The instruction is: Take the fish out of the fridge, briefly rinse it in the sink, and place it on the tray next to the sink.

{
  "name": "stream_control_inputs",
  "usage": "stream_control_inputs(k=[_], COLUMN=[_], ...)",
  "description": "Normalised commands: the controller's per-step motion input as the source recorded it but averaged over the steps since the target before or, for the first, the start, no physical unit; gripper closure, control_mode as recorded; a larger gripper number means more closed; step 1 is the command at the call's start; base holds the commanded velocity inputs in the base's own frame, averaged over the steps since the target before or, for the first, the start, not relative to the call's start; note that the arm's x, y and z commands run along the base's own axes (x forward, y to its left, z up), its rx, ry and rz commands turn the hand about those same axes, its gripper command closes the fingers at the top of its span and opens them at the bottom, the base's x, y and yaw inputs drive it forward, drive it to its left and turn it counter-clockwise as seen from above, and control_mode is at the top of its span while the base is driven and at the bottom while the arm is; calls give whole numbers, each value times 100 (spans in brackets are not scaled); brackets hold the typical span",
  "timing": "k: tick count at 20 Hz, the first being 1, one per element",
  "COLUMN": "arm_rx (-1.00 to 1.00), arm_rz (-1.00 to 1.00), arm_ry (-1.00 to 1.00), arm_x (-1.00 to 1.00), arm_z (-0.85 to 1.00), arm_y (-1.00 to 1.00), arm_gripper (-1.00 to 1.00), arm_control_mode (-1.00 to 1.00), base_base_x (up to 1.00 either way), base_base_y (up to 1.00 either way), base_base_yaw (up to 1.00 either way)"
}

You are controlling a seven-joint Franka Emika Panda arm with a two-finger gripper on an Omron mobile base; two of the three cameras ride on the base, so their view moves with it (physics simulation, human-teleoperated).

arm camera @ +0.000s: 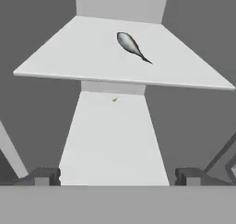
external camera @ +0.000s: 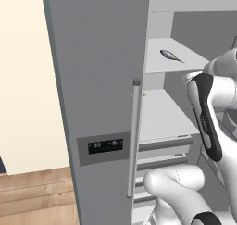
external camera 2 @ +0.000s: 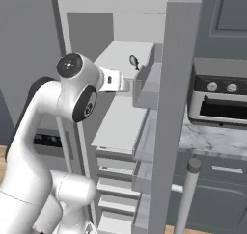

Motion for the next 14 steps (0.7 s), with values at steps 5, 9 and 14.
stream_control_inputs(k=[5,9,14], arm_rx=[0,0,-1], arm_rz=[0,0,0], arm_ry=[-6,0,1], arm_x=[29,44,82], arm_z=[38,27,6], arm_y=[-58,-54,-21], arm_gripper=[-100,-100,-100], arm_control_mode=[-100,-100,-100], base_base_x=[0,0,0], base_base_y=[0,0,0], base_base_yaw=[0,0,0])
